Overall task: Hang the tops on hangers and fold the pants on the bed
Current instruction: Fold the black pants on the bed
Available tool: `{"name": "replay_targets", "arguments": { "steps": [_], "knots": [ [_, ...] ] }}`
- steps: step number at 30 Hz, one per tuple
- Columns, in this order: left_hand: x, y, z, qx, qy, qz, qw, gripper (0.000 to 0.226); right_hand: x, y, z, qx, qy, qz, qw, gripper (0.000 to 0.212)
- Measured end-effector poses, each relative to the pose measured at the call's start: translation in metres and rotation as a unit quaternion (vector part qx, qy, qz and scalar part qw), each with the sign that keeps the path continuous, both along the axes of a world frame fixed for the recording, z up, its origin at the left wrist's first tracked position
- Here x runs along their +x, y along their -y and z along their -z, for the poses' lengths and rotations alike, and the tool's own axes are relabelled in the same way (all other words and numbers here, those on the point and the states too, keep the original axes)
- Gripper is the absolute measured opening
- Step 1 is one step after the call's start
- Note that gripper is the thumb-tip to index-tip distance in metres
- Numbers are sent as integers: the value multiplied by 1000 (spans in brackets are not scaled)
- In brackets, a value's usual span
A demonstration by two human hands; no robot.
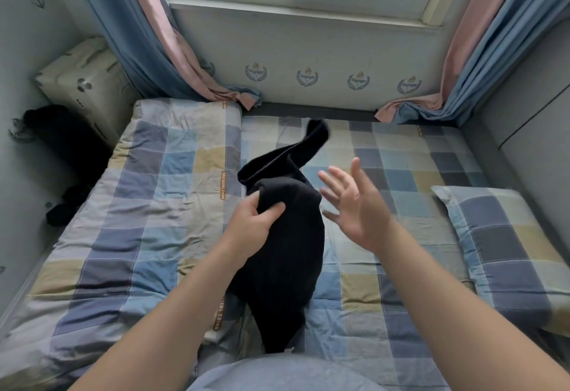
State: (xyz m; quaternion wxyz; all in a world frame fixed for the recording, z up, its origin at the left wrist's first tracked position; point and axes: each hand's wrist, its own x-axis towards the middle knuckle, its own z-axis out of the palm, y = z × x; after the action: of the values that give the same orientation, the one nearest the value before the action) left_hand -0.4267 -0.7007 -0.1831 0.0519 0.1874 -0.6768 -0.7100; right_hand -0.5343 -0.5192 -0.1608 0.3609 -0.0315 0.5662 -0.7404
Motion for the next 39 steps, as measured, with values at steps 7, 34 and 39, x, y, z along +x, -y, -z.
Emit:
{"name": "replay_targets", "arguments": {
  "steps": [7,34,39],
  "knots": [
    [-12,3,-40,2,-27,10,1000,17,45,7,40,234,-120,-160,951,26],
    [10,-8,12,56,88,39,994,18,8,25,-25,148,-170,41,973,17],
    [6,4,-20,178,45,8,983,25,54,-9,36,186,-162,-85,965,77]
  ]
}}
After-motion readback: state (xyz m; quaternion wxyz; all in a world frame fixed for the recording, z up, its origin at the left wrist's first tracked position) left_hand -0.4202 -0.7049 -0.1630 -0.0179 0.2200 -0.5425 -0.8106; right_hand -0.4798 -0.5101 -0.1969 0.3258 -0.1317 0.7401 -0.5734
